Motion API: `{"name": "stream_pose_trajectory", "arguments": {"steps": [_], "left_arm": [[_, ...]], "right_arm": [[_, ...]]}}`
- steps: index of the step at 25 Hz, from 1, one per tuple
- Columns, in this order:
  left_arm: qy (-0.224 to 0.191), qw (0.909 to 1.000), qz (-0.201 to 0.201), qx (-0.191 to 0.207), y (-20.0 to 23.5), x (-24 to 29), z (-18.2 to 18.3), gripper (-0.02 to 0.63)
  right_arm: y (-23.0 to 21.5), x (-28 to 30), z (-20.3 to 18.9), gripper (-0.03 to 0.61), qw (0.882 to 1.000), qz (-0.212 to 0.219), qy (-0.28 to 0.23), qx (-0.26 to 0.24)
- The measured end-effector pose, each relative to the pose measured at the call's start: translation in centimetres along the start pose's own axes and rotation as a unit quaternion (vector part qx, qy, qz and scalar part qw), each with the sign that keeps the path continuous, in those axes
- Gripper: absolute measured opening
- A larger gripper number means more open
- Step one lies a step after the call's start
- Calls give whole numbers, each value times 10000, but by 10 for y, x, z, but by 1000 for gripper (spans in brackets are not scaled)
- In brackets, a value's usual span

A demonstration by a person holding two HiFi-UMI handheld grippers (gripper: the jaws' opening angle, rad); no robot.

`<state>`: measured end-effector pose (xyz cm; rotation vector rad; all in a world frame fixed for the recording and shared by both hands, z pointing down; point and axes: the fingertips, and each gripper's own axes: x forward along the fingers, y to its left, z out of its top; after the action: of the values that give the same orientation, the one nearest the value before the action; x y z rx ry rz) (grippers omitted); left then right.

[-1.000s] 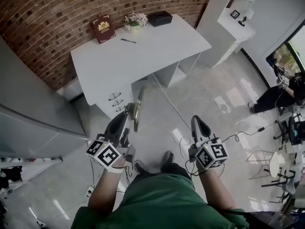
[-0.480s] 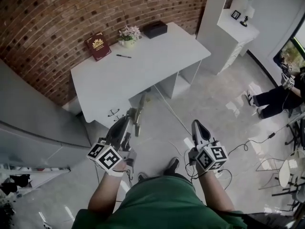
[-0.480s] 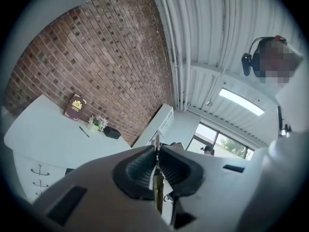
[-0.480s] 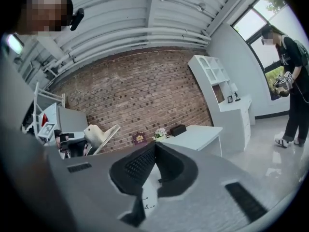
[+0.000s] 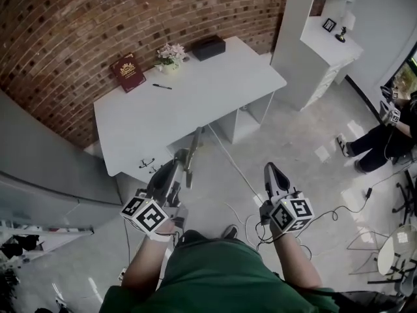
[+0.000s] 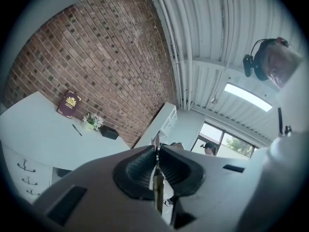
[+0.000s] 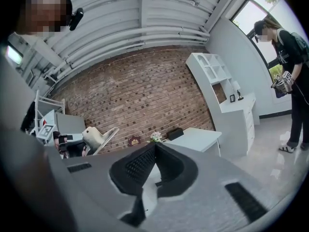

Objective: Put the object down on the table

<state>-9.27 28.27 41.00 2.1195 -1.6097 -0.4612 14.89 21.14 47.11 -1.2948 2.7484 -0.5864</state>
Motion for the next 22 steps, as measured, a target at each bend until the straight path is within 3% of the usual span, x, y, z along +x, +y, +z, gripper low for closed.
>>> {"name": "stream_pose_trajectory", "arguments": {"steps": [9, 18, 22], "left_arm": [[85, 9998, -151, -95, 47, 74, 9, 26], [175, 9932, -1043, -494, 113, 194, 43, 26], [289, 9894, -1206, -751, 144, 228, 49, 26]], "right_arm": [[-37, 51, -4, 3, 9994, -339, 40, 76], [-62, 127, 40, 3, 9918, -1255, -124, -190], [-60, 156, 38, 3, 9886, -1494, 3, -173]]}}
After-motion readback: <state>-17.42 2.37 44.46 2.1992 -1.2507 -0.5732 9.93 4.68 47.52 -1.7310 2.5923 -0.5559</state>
